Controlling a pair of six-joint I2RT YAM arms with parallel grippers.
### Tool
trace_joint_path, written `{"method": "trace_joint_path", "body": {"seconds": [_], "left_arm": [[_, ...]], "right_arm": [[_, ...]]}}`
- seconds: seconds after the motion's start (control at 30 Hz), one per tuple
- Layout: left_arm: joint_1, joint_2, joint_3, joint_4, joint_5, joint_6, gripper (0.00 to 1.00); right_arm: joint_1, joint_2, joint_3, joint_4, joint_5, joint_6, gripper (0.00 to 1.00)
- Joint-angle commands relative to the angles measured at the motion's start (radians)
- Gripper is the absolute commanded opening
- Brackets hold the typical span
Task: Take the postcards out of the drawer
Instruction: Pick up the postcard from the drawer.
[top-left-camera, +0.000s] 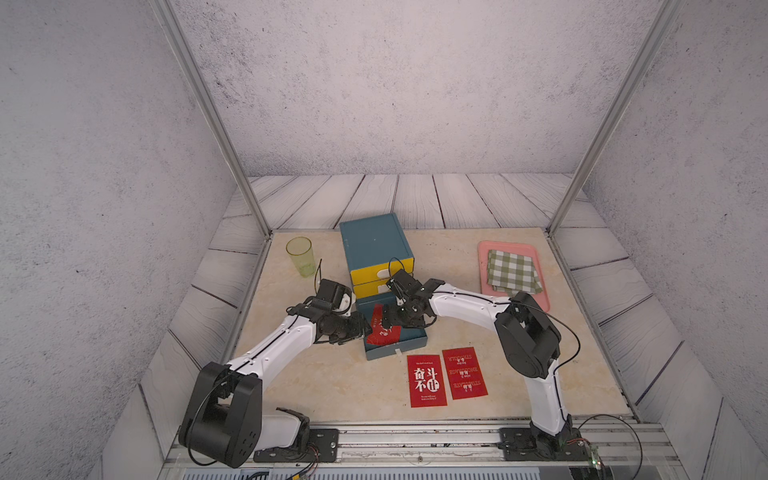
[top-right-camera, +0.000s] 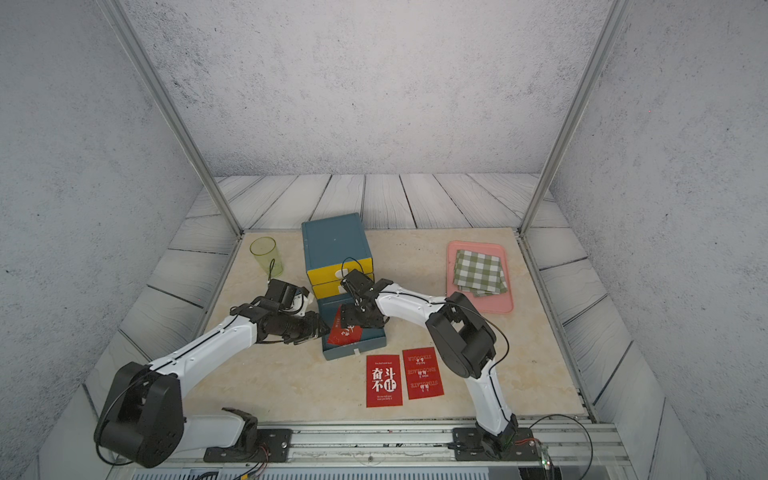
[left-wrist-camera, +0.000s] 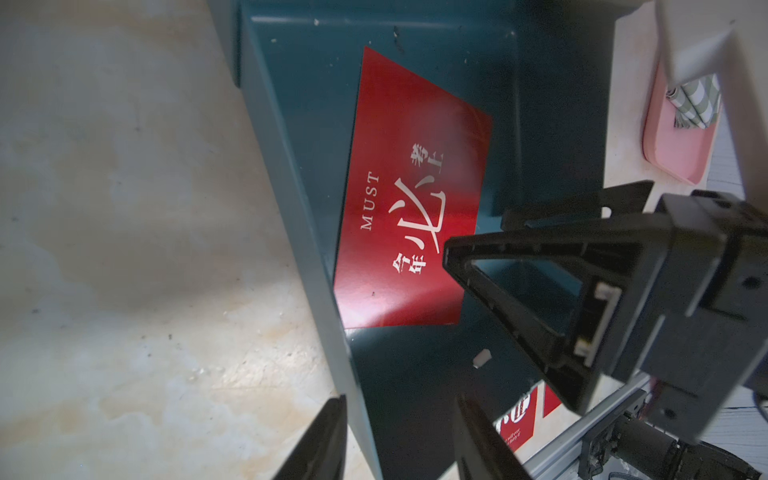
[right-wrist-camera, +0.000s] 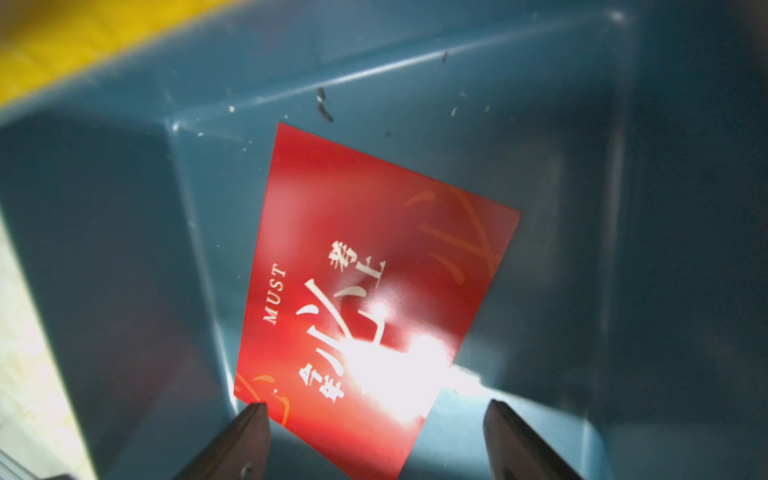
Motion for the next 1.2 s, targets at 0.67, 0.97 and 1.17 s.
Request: {"method": "trace_joint_path", "body": {"seconds": [0.67,0.97,1.17], "left_arm": [[-0.017,0.032,0.003,0.017,-0.01,0.01,0.41],[-0.023,0.043,0.002,0.022,-0.014,0.008,0.4],[-0.024,0.045,0.0,0.031,-0.015,0.0,0.4]], "right_arm": [[0.012,0.067,0.0,0.047,-0.002,0.008,0.85],[0.018,0.052,-0.033,0.067,-0.025,0.018,0.85],[0.026,0.032,-0.051,0.069,-0.019,0.011,0.84]]}}
